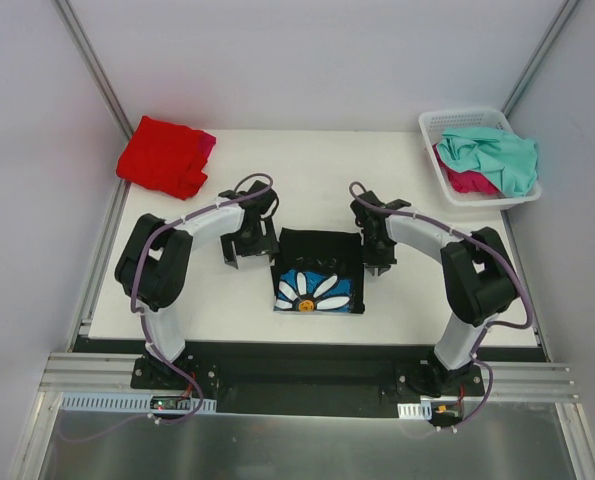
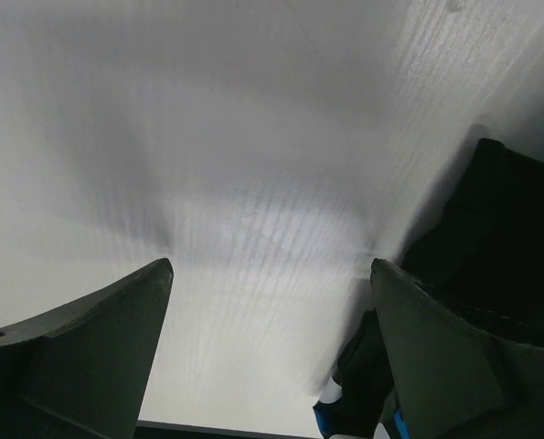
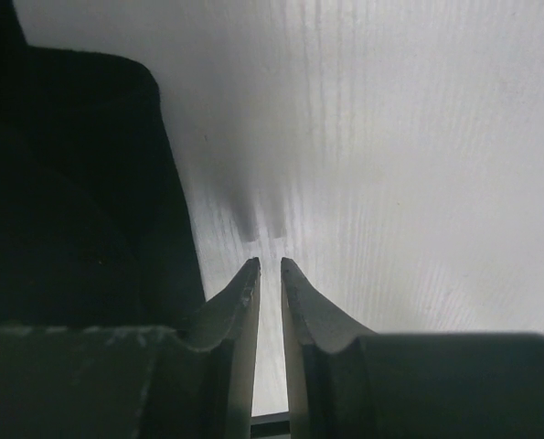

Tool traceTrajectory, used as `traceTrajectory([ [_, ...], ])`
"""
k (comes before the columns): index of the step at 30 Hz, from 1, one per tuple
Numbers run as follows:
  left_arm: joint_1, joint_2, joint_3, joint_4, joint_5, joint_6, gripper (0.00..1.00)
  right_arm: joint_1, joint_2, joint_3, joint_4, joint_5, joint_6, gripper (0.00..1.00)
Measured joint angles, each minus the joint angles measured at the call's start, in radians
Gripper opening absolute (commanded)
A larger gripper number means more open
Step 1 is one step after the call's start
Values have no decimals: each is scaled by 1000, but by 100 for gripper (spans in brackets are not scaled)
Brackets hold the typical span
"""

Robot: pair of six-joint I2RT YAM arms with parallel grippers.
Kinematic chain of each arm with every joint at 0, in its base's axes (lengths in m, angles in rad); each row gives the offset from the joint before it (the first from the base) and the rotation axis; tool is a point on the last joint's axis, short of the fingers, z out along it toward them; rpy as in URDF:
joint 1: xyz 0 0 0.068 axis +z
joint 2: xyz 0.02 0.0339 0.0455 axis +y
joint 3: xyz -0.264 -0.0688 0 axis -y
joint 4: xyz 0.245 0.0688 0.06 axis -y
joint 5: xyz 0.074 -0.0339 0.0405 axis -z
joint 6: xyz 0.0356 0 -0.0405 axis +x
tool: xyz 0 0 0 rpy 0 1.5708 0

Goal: Fold and stack the t-shirts

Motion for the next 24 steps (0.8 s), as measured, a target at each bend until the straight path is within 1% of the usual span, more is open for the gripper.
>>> traceTrajectory([
  [13, -1, 12, 0, 67, 94, -26, 90, 6, 32, 8, 51, -79, 6, 18],
  [24, -1, 11, -2, 101, 129, -32, 90, 19, 37, 29, 46, -95, 10, 18],
])
